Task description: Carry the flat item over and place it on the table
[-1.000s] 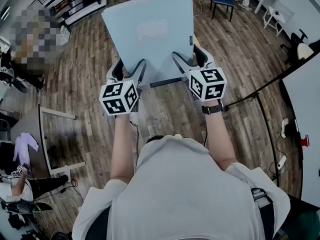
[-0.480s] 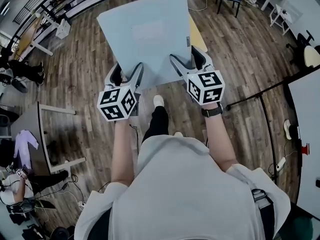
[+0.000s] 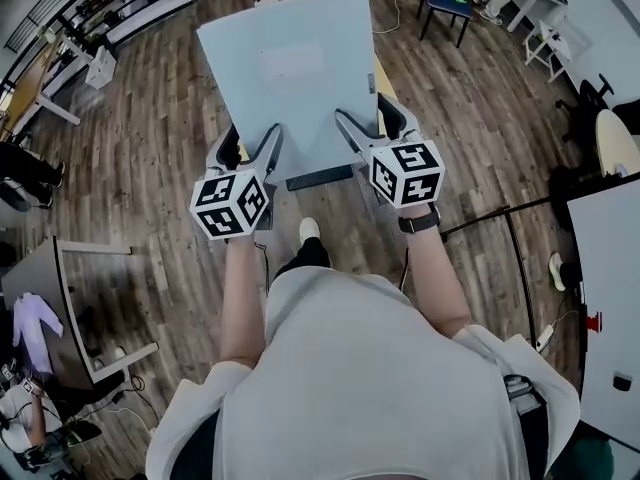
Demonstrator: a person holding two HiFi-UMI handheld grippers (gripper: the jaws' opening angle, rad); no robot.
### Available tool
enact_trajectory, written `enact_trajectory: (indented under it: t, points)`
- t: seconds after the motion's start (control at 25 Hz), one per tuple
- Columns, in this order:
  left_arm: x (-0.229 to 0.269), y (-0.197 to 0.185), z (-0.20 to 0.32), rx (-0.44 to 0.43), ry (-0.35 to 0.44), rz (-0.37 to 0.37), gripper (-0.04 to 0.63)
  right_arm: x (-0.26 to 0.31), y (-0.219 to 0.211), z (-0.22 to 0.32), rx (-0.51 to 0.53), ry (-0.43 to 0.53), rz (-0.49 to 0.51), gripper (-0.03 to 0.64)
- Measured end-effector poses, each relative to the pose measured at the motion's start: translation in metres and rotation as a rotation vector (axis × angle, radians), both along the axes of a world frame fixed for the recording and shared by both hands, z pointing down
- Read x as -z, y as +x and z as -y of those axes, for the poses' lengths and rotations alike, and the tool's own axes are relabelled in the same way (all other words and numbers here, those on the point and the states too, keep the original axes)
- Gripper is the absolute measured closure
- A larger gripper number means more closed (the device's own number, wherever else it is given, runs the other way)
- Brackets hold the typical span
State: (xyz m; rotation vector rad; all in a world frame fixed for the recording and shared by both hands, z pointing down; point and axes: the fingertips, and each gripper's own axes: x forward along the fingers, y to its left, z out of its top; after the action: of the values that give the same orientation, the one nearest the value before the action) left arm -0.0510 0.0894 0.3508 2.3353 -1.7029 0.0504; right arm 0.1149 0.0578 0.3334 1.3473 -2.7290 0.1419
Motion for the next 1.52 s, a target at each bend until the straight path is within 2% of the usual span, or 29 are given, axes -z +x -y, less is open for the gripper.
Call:
enact_trajectory:
  t: [0.28, 0.56, 0.88, 1.52]
  points:
    - [0.0, -0.058, 0.096, 0.025, -0.004, -0.033, 0.264, 0.004, -0.059, 0.101, 0.018, -0.01, -0.02, 0.287]
    - [-0.017, -0.101, 0.164, 0.024, -0.029, -0.041, 0.264, -0.017, -0.101, 0.166, -0.001, -0.052, -0.007, 0.287]
    - [-0.049, -0.108, 0.219, 0.027, -0.099, -0.085, 0.264, -0.051, -0.107, 0.221, -0.015, -0.154, -0.001, 0.287]
    - [-0.118, -0.107, 0.335, 0.065, -0.271, -0.085, 0.264, -0.125, -0.107, 0.342, -0.002, -0.323, -0.023, 0.287]
